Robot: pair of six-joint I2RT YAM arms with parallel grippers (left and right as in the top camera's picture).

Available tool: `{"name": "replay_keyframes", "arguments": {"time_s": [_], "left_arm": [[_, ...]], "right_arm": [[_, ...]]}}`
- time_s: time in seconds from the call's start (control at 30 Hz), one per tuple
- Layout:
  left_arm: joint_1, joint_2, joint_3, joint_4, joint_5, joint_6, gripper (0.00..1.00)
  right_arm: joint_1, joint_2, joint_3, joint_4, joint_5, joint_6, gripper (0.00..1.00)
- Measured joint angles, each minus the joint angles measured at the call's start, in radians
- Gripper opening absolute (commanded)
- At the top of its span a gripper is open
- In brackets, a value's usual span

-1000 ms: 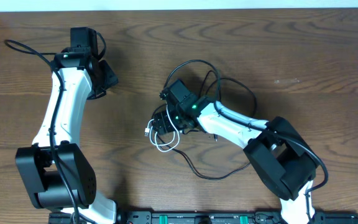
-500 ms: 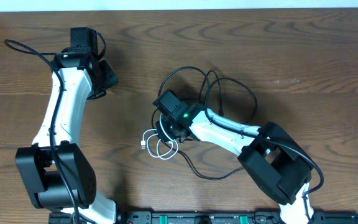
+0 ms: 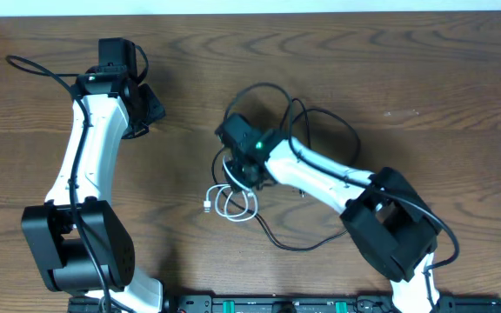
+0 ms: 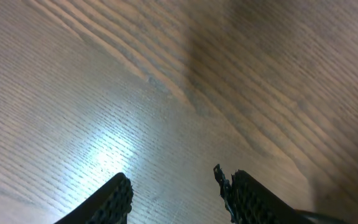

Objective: Untangle cables

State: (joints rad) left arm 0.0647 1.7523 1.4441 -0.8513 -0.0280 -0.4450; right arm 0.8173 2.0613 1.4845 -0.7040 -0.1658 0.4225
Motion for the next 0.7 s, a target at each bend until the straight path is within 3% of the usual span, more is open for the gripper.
{"name": "replay_keyframes", "arguments": {"time_s": [0.43,0.7], "left_arm": [[0.0,0.0,0.0,0.002,0.0,0.0,0.53],[0.0,0.0,0.0,0.002,0.0,0.0,0.53]], "right_arm": [[-0.214,-0.143,0.373,-0.379,0.003,-0.202,0.01],[-0.33,-0.185,0.434,-0.508,0.103,-0.283,0.01]]}}
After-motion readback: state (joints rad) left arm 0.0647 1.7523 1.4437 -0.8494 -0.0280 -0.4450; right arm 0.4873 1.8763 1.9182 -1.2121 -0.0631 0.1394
